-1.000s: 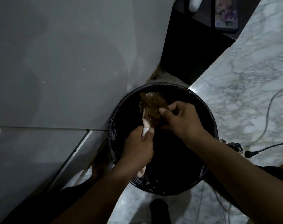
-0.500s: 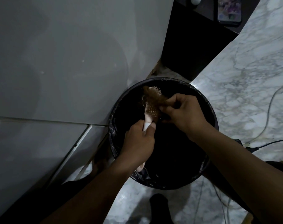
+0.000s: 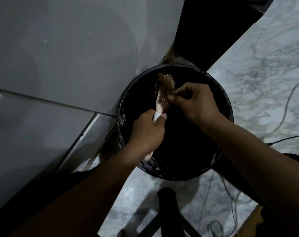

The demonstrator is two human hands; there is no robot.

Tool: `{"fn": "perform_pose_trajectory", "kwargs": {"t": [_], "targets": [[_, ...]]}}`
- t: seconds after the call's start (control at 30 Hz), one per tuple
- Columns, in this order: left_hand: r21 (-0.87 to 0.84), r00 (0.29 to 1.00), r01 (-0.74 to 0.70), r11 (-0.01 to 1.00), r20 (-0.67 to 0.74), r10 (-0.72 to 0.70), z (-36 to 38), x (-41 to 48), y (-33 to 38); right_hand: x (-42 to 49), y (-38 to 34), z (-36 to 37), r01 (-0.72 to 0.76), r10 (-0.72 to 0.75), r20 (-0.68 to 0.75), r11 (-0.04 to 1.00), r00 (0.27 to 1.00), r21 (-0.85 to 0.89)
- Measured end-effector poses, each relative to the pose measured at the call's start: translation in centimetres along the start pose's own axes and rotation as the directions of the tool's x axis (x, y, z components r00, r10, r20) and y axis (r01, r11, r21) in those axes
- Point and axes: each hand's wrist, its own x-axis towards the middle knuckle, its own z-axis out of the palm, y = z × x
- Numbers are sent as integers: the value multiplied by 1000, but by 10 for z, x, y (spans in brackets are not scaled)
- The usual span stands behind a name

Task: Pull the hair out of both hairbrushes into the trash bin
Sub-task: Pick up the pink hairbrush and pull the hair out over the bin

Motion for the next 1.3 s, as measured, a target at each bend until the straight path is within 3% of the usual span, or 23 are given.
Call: {"fn": "perform_pose_trajectory", "kwargs": {"t": [0.17, 0.27, 0.4, 0.53, 0.63, 0.73, 0.87, 0.97, 1.07, 1.2, 1.3], "targets": [[-2, 1000, 5, 1000, -14, -5, -2, 2, 0, 3, -5, -4, -221, 226, -4, 953, 974, 206], [26, 1000, -6, 1000, -23, 6, -1, 0, 0, 3, -7, -4, -277, 257, 106, 915, 961, 293], [47, 999, -7, 999, -34, 9, -1, -1, 1, -3, -2, 1, -64, 24, 201, 978, 979, 199], [77, 1000, -18, 997, -17, 20, -1, -2, 1, 0, 4, 0, -7, 1, 66, 996, 998, 91], [70, 999, -17, 997, -26, 19, -2, -1, 1, 3, 0, -2, -166, 159, 50, 964, 986, 209], [86, 999, -26, 996, -31, 29, -2, 0, 1, 0, -13, -7, -376, 342, 157, 831, 927, 410], [149, 998, -54, 987, -34, 59, -4, -2, 1, -1, -18, -9, -392, 311, 263, 846, 913, 362], [193, 990, -135, 972, -11, 140, -4, -7, 2, -2, -14, -8, -159, 111, 172, 941, 979, 298], [239, 979, -205, 949, 33, 203, 0, -11, 1, -3, -8, -4, 28, -32, 52, 997, 998, 75], [241, 980, -192, 951, 7, 197, -2, -9, 1, 4, 0, -5, -44, 54, -73, 991, 996, 129], [183, 988, -143, 973, -25, 150, -5, -6, 5, 8, -1, -7, -205, 231, -58, 934, 971, 293]]}}
